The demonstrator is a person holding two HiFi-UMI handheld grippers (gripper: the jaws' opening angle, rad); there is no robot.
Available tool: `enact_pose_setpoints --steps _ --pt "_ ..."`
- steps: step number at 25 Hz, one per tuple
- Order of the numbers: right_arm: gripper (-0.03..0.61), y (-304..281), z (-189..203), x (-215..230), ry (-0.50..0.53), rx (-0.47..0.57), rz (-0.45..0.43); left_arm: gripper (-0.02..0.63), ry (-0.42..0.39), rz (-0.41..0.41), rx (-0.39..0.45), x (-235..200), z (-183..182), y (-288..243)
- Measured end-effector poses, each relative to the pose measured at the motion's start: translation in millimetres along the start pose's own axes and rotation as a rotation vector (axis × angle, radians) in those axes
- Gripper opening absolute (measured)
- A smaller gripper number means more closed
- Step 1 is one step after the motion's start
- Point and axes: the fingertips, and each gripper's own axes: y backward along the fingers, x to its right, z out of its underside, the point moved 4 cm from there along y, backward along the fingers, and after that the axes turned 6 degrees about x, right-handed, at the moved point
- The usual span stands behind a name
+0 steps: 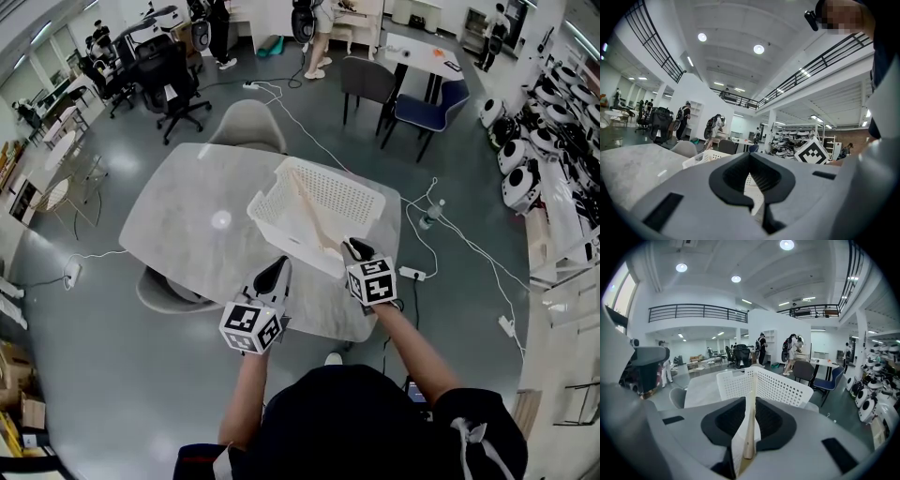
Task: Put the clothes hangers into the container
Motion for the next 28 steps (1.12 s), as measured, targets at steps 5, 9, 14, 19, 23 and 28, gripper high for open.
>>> enact_pose_setpoints --steps 5,9,14,19,23,28 --pt "0.063 6.0 -5.5 3.0 -0.001 0.028 0.000 0.005 0.000 0.004 -0.001 4.1 1.3 0.5" --pt "0.063 8.4 -15.6 0.1 0.003 0.052 0.002 0.005 0.000 0.008 0.002 2.5 -0.3 3.7" --pt "0.063 11.1 -22.3 -3.1 0.015 0.071 -0.003 0.005 0.001 0.011 0.005 4.2 -0.4 8.1" --pt "0.063 19.7 -28.0 -6.1 0.023 0.091 0.010 0.005 0.000 0.013 0.010 6.5 -2.3 15.2" --pt "0.063 29.7 -29.9 -10.6 0.024 0.107 0.022 0.005 -0.002 0.022 0.013 10.0 -2.6 22.5" --pt "0.063 46.2 -34.4 -17.4 0.029 0.138 0.048 0.005 -0.005 0.036 0.019 15.9 -3.7 35.5"
